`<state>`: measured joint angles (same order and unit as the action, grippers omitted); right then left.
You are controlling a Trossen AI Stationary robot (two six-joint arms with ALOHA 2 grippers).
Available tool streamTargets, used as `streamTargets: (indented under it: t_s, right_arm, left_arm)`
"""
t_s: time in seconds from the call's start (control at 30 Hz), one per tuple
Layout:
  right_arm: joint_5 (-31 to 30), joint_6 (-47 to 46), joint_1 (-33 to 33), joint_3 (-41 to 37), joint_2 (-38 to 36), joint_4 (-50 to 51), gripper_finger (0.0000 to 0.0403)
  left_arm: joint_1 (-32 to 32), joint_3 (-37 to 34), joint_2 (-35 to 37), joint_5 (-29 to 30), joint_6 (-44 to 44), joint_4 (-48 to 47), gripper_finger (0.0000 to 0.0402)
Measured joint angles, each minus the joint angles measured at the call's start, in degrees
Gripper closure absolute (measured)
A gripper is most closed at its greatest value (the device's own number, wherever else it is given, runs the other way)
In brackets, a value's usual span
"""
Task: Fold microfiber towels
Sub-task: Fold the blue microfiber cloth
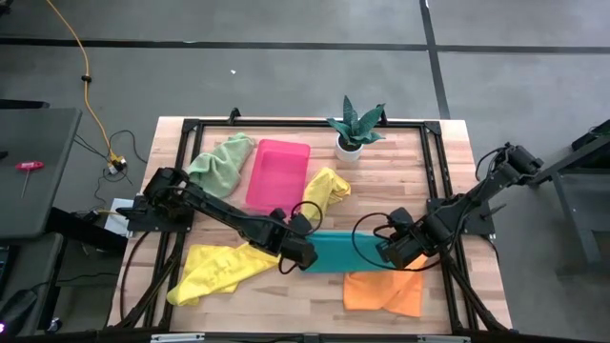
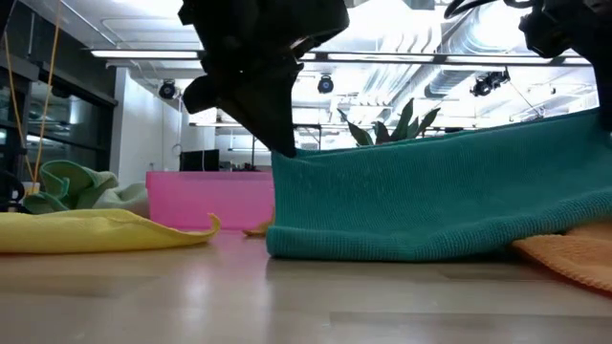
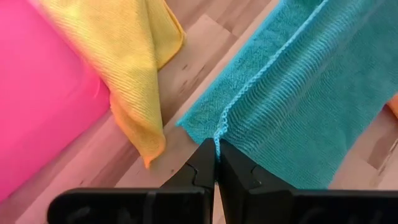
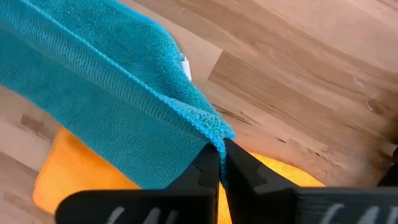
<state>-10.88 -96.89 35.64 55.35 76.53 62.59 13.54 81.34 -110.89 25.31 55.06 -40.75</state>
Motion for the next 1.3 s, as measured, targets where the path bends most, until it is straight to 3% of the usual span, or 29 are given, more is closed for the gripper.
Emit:
streamTargets:
  t_s: [0.67,0.77,1.1,1.3]
  right_arm:
    - [-0.21,-2.27,0.0,-0.02,0.0,0.19,0.0398]
    - [-0.21,-2.26,0.0,-0.01,0.02,0.21,0.0374]
    - [-2.67,-2.22,0.0,-0.02,0.02,2.42,0.0242]
    - [-2.37,-0.32,0.02,0.0,-1.94,4.81,0.0203]
  left_arm:
    - [0.11,0.02,0.0,1.08,-1.2,0.11,0.0399]
    - [0.11,0.02,0.0,1.47,-0.54,0.07,0.0386]
    - [-0.82,0.02,0.02,1.94,-2.14,-1.01,0.0301]
    - [-1.96,0.04,2.45,0.78,-5.12,-5.95,0.0265]
